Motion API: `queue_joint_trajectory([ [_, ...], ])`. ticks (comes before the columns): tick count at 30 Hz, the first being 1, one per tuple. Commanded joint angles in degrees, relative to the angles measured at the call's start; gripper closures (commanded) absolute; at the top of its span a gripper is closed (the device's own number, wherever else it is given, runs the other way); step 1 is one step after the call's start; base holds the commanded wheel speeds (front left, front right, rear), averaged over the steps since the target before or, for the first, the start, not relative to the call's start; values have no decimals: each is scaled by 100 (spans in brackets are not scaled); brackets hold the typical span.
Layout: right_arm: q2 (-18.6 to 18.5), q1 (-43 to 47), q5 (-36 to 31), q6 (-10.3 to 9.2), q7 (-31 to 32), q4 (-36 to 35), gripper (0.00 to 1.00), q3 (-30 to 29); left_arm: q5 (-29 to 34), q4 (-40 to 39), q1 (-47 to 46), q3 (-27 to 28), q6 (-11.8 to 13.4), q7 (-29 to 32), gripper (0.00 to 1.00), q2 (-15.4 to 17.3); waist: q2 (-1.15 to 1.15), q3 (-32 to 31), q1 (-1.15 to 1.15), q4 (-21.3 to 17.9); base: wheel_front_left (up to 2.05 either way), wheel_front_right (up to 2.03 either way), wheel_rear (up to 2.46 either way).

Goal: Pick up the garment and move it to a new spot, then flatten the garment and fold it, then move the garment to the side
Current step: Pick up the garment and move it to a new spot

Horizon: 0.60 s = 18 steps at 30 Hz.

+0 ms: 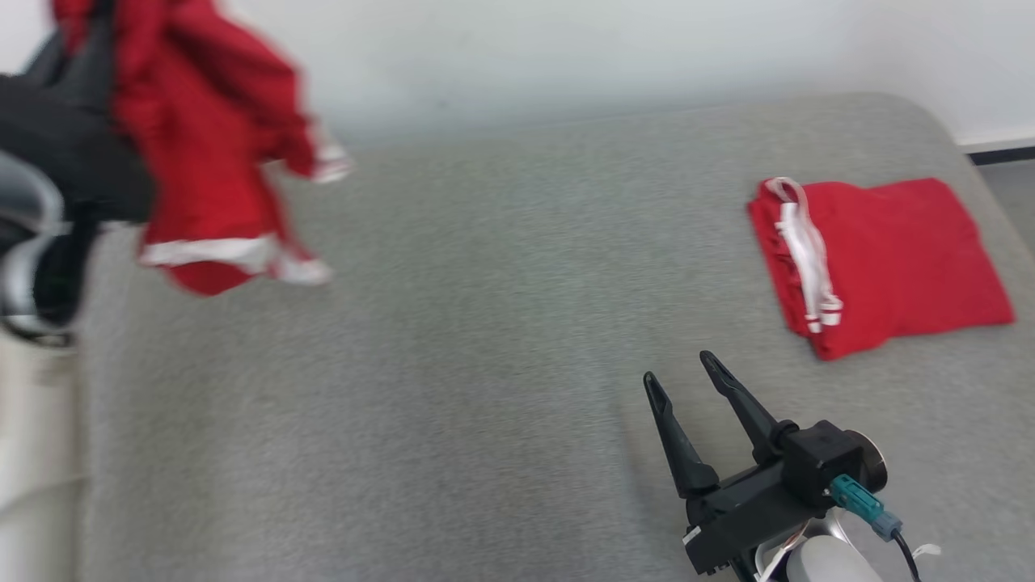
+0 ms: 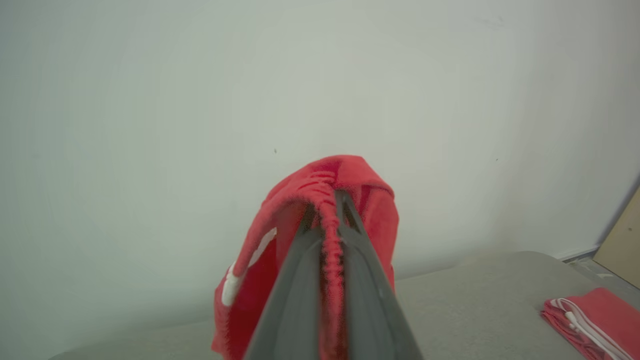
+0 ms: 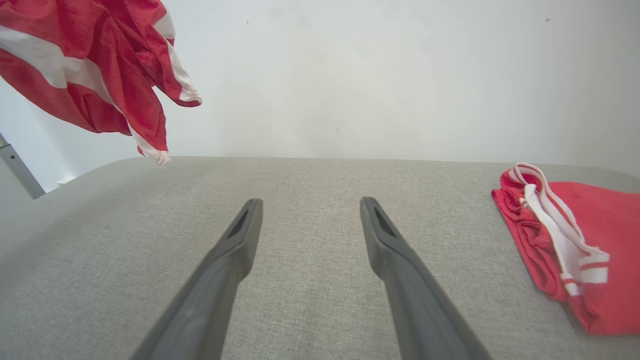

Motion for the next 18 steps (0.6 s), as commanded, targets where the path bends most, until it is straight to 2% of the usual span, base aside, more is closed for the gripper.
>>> queue_joint_trajectory([
  [1, 14, 51, 41, -15, -30, 15, 0, -43, -105, -239, -42, -132, -20, 61, 100, -206, 0, -199, 1, -379, 0, 0, 0],
  [5, 32, 77, 2, -15, -31, -57, 0, -146, -104, -560, -51, -519, -17, 131, 100, -589, 0, -162, 1, -656, 0, 0, 0],
  [11, 38, 120, -57, -15, -32, -187, 0, -294, -162, -630, 169, -1019, -13, 41, 100, -1139, 0, 56, 1, -978, 0, 0, 0],
  [18, 147, 94, -90, -15, -32, -289, 0, -353, -297, -185, 684, -1390, 32, -194, 100, -1427, 0, 375, 1, -1109, 0, 0, 0],
])
